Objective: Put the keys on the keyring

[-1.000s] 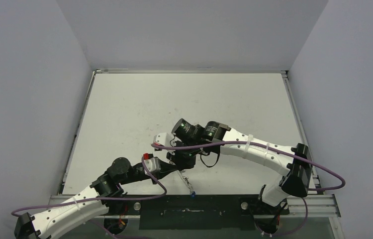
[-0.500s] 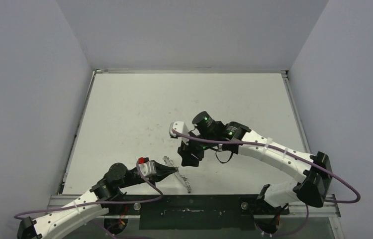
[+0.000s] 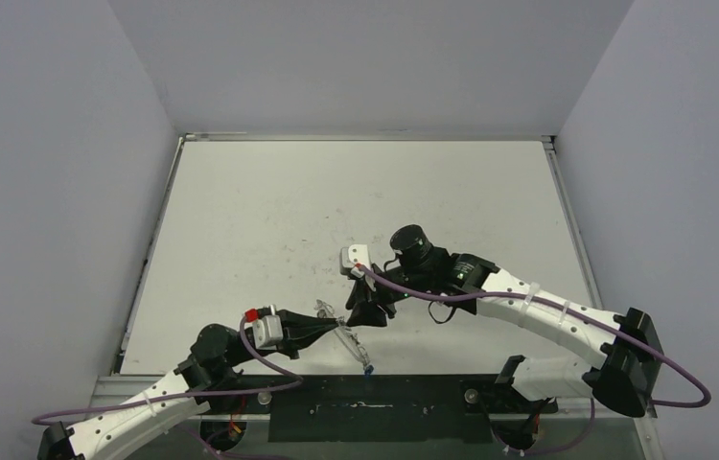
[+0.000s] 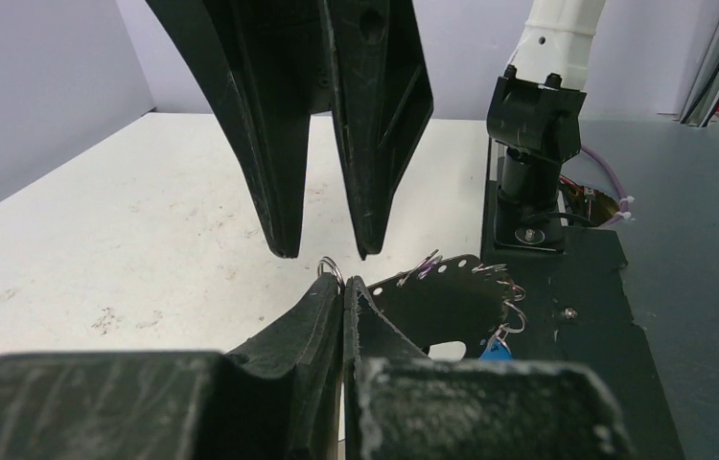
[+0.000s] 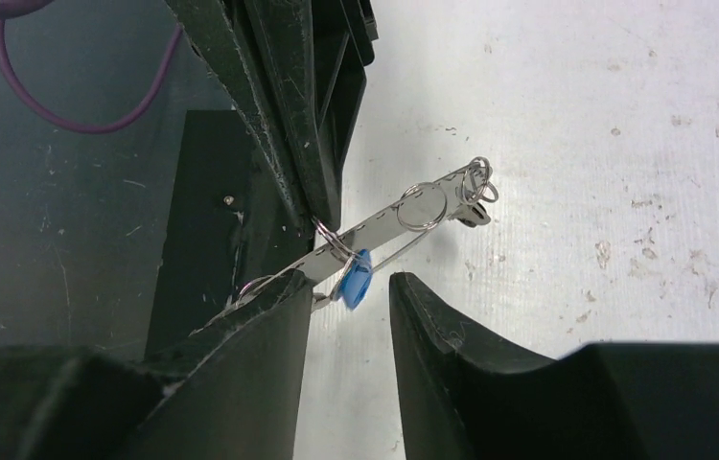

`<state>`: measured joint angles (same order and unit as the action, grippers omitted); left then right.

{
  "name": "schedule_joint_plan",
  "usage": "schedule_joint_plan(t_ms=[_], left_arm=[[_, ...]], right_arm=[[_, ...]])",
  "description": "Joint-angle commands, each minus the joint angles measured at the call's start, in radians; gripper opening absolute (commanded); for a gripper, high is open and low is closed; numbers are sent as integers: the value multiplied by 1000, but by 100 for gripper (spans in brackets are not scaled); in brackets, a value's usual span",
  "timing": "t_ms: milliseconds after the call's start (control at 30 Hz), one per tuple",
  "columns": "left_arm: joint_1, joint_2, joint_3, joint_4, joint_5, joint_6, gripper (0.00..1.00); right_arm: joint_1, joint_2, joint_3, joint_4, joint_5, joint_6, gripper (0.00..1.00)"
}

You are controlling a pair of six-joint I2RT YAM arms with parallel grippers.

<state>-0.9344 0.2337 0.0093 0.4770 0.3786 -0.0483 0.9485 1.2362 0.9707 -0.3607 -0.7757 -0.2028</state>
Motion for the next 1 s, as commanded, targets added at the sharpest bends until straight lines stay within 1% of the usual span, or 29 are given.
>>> schedule_joint_plan(t_ms=[0, 267, 500, 700, 733, 800, 867, 933, 967], left_arm=[[-3, -7, 4, 121, 16, -21, 0], [-4, -1, 7, 132, 16, -19, 0], [-3, -2, 8, 132, 13, -19, 0], [-2, -5, 6, 132, 13, -19, 0], [-3, -6, 6, 131, 13, -19, 0], [-3, -7, 7, 130, 13, -21, 0], [-4, -8, 8, 130, 14, -22, 0], [-3, -7, 8, 129, 15, -23, 0], [-3, -7, 8, 129, 16, -24, 0]], right_arm=[[-5, 28, -1, 112, -63, -15, 34], [-4, 55, -45, 188, -87, 14, 18], [-5, 72, -74, 211, -100, 16, 12], [-5, 61, -76, 217, -79, 20, 11], [-4, 53, -76, 217, -71, 19, 11], [-6, 36, -80, 218, -47, 17, 16], [-8, 17, -88, 222, -23, 11, 25], [-9, 1, -97, 231, -9, 5, 40], [-8, -5, -101, 236, -8, 3, 44]])
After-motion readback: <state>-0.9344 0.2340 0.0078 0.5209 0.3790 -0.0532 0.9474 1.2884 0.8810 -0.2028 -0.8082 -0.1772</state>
